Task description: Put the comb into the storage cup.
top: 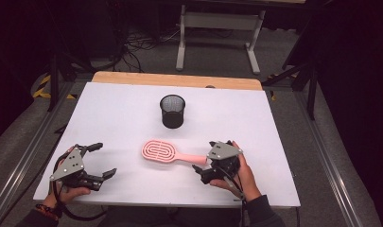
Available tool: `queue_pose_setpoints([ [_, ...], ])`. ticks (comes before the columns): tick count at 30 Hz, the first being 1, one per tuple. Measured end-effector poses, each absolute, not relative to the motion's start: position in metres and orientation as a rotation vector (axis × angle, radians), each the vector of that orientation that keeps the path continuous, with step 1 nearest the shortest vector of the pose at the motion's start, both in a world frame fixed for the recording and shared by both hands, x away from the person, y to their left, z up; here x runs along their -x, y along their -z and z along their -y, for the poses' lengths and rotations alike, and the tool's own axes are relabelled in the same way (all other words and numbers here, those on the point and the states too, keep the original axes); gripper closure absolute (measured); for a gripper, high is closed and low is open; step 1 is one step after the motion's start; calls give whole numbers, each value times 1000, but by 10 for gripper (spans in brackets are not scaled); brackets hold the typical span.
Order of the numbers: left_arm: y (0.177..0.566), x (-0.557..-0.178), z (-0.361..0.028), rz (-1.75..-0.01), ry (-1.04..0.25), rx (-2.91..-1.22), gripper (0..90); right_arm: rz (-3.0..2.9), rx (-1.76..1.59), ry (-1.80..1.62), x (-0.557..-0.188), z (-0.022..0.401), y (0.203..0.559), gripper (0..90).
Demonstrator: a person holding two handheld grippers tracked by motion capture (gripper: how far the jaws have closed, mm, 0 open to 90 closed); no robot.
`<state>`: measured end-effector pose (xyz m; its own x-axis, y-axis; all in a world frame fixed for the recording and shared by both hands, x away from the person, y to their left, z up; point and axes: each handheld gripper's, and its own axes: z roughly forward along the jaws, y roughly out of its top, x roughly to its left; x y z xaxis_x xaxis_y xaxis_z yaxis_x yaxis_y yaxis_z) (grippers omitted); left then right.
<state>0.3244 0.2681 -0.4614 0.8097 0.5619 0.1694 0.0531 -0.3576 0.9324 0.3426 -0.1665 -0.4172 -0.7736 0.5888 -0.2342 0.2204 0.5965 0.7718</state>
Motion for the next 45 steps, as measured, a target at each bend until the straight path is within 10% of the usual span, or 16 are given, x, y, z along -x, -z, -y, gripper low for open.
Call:
queue_pose_setpoints([
  [12,464,-321,-270,-473,-571,-1902,55,-2648,-576,-729,-390,106,427,127],
  [45,469,-318,-272,-484,-530,-1947,70,-2921,-417,-566,-428,85,442,695],
])
